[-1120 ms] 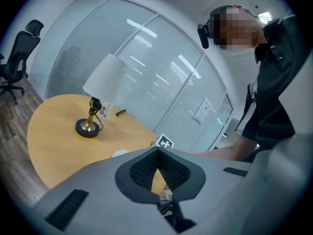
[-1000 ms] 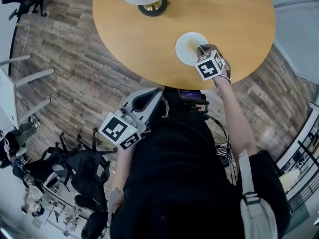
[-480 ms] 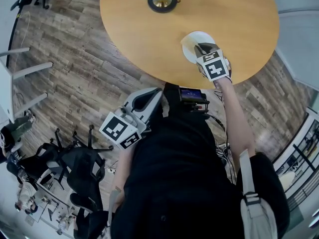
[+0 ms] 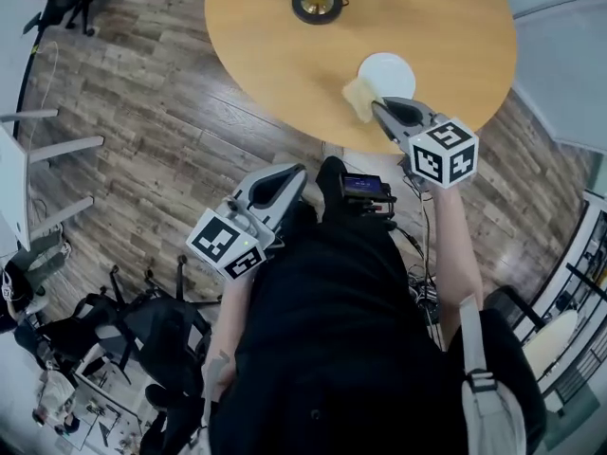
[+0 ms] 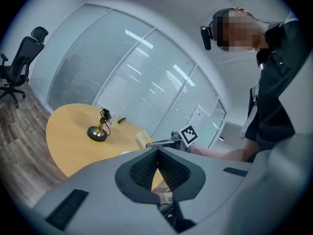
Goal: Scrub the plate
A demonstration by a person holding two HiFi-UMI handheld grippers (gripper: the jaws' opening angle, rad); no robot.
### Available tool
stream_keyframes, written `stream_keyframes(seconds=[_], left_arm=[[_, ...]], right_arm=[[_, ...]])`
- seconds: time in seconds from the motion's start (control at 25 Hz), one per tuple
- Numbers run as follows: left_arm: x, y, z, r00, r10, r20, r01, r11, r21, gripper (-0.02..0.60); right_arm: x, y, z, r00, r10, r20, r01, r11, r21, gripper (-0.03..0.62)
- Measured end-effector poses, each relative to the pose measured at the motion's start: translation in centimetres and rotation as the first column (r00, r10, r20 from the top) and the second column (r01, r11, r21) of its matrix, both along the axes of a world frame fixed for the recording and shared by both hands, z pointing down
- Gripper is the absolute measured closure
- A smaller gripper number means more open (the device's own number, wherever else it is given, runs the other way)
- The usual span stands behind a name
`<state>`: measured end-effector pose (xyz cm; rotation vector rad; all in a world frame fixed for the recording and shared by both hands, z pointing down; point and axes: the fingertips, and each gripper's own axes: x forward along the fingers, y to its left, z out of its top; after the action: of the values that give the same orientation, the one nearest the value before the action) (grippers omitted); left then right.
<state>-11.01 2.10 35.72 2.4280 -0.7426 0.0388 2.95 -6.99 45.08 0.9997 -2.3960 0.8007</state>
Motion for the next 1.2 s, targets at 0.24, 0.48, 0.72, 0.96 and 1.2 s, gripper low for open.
stream_keyframes(seconds=[0.24,0.48,0.72,0.96,1.2], left_arm=[[-3.3,2.6,-1.8,1.000,0.014,-0.024,-0.012,0.998,0.059,0.569],[-5.8,4.9,-3.2,0.998,0.038,-0.046,-0.032,0.993,0.117,0.569],[-6.8,7.4,-4.2,0.994,0.091,-0.056,-0.082,0.985,0.152,0.569],[-6.5,9.1,-4.5,0.990,0.132,-0.057,-0.121,0.978,0.172,0.569],[-7.2,9.9,-4.5,0.991,0.126,-0.049,-0.115,0.977,0.181,0.569]], right_arm=[[-4.2,4.5,-8.1,0.971,0.028,0.237,-0.050,0.995,0.088,0.565],[-8.1,9.5,-12.7,0.937,-0.009,0.348,-0.041,0.990,0.138,0.565],[-10.5,13.6,-15.8,0.926,-0.017,0.376,-0.059,0.980,0.191,0.565],[-10.6,16.3,-15.7,0.924,0.035,0.381,-0.118,0.974,0.194,0.566],[-10.5,17.0,-15.4,0.932,0.040,0.360,-0.119,0.972,0.201,0.566]])
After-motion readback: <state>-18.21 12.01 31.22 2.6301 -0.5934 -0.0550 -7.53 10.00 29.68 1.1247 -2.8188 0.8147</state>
